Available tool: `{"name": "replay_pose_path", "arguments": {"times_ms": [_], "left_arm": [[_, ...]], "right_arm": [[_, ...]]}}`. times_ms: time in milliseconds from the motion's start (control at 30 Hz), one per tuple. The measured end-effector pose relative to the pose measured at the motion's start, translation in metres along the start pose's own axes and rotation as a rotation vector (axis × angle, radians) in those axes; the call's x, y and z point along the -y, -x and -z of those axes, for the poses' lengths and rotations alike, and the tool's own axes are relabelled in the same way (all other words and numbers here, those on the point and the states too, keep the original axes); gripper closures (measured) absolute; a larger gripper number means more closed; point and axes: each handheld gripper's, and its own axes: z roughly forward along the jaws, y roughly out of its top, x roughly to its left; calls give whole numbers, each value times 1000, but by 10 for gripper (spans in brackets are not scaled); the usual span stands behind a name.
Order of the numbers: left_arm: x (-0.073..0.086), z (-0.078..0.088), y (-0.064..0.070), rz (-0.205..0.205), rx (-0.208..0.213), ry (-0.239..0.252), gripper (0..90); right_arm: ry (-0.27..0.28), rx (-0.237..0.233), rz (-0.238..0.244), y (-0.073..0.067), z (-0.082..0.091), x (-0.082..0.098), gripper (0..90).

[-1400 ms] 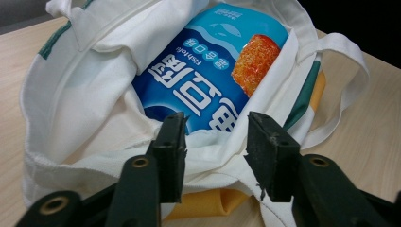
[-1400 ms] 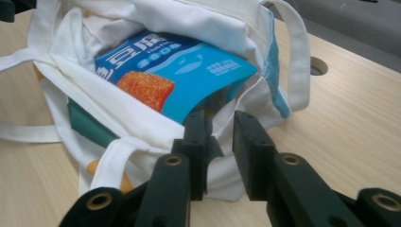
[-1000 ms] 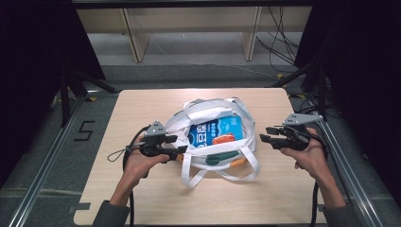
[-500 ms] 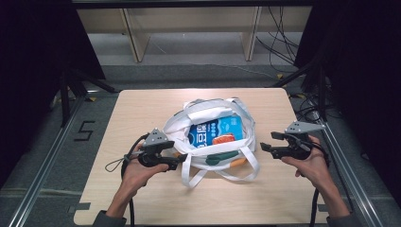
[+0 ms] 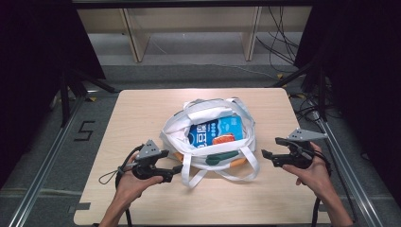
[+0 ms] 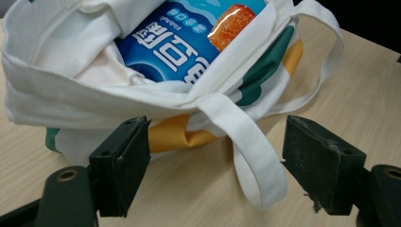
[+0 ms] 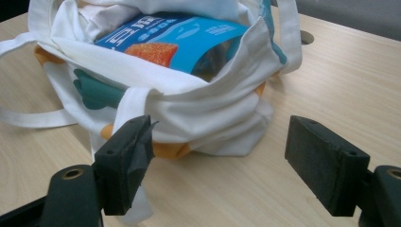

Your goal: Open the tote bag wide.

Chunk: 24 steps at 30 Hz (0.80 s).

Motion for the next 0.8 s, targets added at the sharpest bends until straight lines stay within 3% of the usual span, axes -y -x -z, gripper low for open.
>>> {"name": "replay_pose_path", "arguments": {"times_ms": [100,167,200,333,467,533,800], "left_arm": [[5,0,1,6,-11,-11,233],[8,0,1,6,-1,-11,231],[12,1,3,28,-11,-11,228],[15,1,4,22,-12,6,226],[20,0,7,32,-21,23,215],[23,0,9,8,-32,-1,214],[37,-4,19,14,0,-14,209]], "right_arm": [[5,5,26,-1,0,2,251],[5,3,17,-4,0,4,251],[10,8,24,-6,0,7,251],[12,-7,25,-7,0,11,248],[7,11,17,-10,2,16,240],[-1,2,16,-12,4,20,239],[-13,-2,16,-18,5,36,243]]}}
